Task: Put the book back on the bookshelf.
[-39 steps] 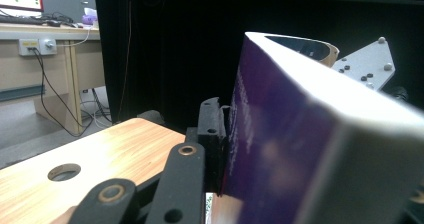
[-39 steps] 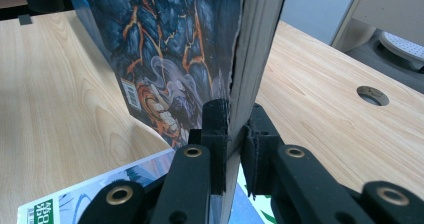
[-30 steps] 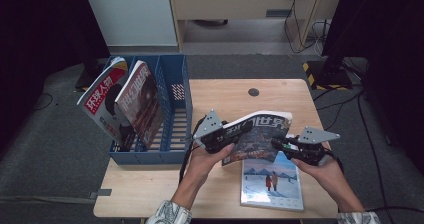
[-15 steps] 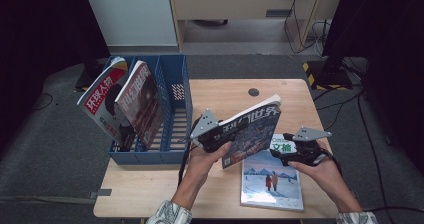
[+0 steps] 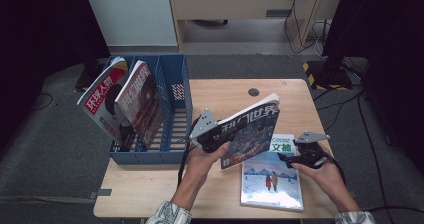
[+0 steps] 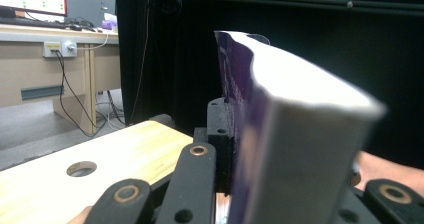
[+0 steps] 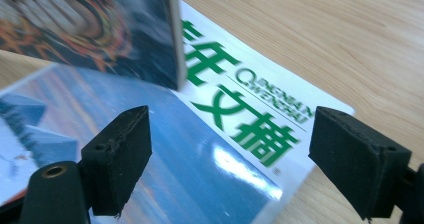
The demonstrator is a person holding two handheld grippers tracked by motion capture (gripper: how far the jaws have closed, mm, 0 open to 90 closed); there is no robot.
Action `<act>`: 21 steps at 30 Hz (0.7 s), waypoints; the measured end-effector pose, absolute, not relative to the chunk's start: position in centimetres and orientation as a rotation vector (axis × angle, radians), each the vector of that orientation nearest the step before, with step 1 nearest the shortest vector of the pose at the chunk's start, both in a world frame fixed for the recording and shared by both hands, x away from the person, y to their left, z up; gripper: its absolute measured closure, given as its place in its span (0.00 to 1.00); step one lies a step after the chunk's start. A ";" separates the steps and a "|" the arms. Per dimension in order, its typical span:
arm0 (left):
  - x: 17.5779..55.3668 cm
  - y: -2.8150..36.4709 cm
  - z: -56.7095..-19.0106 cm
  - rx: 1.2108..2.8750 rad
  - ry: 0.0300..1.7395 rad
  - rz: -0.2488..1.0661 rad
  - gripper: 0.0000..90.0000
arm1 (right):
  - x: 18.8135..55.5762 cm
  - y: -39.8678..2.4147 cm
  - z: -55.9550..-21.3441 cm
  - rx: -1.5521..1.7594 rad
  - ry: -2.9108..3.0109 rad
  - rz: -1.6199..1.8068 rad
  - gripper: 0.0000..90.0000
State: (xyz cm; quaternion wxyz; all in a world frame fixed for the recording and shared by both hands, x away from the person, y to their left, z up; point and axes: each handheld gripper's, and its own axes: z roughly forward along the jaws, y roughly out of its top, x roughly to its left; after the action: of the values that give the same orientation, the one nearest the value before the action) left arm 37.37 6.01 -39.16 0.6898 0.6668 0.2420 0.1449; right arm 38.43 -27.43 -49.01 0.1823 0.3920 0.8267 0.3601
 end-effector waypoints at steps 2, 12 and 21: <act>37.3 6.1 -38.9 1.480 0.541 0.327 0.91 | 38.5 -27.6 -49.3 1.125 2.328 1.005 0.19; 36.8 6.9 -37.6 1.465 0.546 0.368 0.92 | 38.7 -28.3 -49.8 1.191 2.281 0.955 0.20; 36.9 8.0 -37.2 1.450 0.573 0.395 0.91 | 38.9 -29.1 -50.0 1.252 2.268 0.957 0.19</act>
State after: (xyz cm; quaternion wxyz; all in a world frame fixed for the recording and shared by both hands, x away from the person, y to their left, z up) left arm 36.85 7.99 -37.22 0.6936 0.6495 0.2564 0.1768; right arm 38.89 -29.15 -50.01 0.1886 0.4453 0.8064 0.3404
